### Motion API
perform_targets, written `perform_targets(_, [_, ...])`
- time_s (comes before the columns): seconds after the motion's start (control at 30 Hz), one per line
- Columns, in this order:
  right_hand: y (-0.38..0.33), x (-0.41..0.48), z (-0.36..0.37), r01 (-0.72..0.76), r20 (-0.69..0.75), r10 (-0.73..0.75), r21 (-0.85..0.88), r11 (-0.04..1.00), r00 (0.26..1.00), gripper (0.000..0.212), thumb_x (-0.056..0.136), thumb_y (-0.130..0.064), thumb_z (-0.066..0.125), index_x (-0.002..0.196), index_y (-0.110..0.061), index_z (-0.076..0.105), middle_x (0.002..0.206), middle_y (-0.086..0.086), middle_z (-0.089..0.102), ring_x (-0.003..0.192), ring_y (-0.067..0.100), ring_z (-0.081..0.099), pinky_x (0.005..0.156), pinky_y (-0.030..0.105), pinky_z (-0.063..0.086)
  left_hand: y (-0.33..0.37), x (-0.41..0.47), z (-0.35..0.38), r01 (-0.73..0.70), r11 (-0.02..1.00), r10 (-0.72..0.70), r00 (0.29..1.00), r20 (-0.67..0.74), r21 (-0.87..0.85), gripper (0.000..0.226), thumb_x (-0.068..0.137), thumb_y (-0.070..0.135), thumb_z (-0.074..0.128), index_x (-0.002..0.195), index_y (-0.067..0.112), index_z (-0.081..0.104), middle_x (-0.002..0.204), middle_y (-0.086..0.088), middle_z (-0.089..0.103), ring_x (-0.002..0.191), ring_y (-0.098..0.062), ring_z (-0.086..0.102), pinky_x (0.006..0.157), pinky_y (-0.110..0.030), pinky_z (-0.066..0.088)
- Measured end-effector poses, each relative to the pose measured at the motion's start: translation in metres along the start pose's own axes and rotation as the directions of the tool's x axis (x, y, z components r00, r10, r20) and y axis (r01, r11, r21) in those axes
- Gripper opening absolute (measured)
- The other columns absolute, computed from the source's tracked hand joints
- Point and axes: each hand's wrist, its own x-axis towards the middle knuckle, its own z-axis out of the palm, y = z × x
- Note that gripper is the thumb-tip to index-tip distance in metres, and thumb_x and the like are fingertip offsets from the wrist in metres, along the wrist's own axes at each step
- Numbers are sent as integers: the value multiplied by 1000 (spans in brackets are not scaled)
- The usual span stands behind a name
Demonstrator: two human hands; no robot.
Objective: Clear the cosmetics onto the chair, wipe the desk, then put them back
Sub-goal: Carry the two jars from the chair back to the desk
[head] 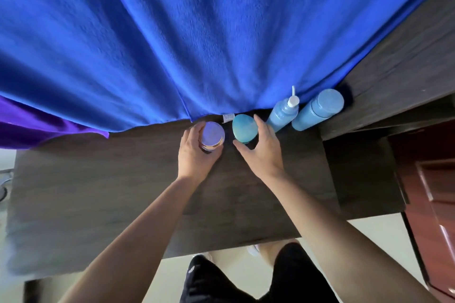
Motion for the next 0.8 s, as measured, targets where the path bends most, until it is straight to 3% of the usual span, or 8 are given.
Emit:
perform_targets(0.13, [-3, -10, -3, -29, 39, 30, -18, 999, 999, 95, 83, -33, 80, 157, -14, 25, 155, 6, 41, 142, 17, 39, 107, 16, 26, 5, -5, -5, -32, 999, 32, 999, 14, 18, 76, 74, 33, 84, 140, 20, 49, 138, 4, 51, 129, -17, 46, 106, -35, 43])
perform_targets(0.2, [-9, -23, -14, 10, 41, -9, -27, 1000, 999, 91, 85, -28, 77, 158, -15, 24, 156, 3, 38, 140, 19, 43, 111, 29, 39, 13, -15, -20, -91, 994, 91, 996, -8, 63, 75, 76, 33, 82, 142, 18, 48, 145, 1, 48, 135, -17, 39, 110, -35, 39])
perform_targets(0.27, [-14, -40, -29, 65, -1, -65, -50, 997, 998, 80, 88, -26, 73, 155, -17, 30, 153, 0, 41, 134, 18, 51, 99, 43, 52, 22, -26, -38, -173, 978, 180, 982, -53, 115, 70, 79, 32, 80, 140, 15, 50, 145, -3, 48, 136, -22, 39, 111, -41, 38])
perform_targets(0.43, [-35, -82, -77, 152, -206, -168, -94, 984, 964, 54, 94, -27, 67, 145, -24, 49, 146, -8, 48, 114, 6, 58, 62, 38, 62, 56, -47, -87, -371, 914, 392, 913, -117, 166, 57, 82, 23, 80, 132, 7, 58, 144, -11, 50, 135, -32, 44, 110, -45, 36])
perform_targets(0.57, [-51, -124, -125, 109, -381, -176, -191, 976, 907, 54, 96, -33, 65, 147, -24, 49, 153, -6, 42, 124, 14, 60, 81, 45, 61, 99, -55, -120, -577, 812, 583, 809, -72, 93, 56, 85, 34, 69, 132, 5, 57, 146, -12, 49, 135, -34, 44, 108, -49, 38])
perform_targets(0.63, [-57, -154, -149, 57, -488, -184, -263, 963, 853, 56, 95, -39, 63, 148, -28, 46, 156, -8, 37, 126, 14, 58, 84, 41, 60, 125, -59, -126, -666, 743, 668, 744, -24, 63, 63, 86, 46, 61, 135, 6, 55, 149, -11, 45, 138, -34, 41, 108, -48, 36])
perform_targets(0.7, [-61, -188, -175, 10, -575, -196, -310, 951, 794, 59, 96, -44, 60, 150, -29, 41, 160, -5, 31, 134, 15, 51, 89, 37, 56, 151, -70, -124, -753, 656, 753, 657, 32, 48, 66, 87, 50, 58, 139, 9, 53, 154, -11, 41, 142, -34, 36, 110, -51, 34])
perform_targets(0.8, [-60, -246, -211, -84, -702, -214, -365, 927, 680, 61, 99, -45, 57, 152, -22, 39, 162, 6, 30, 142, 23, 43, 104, 43, 50, 192, -104, -108, -856, 517, 851, 513, 109, -4, 66, 89, 51, 57, 142, 12, 51, 157, -12, 36, 144, -35, 34, 111, -54, 33])
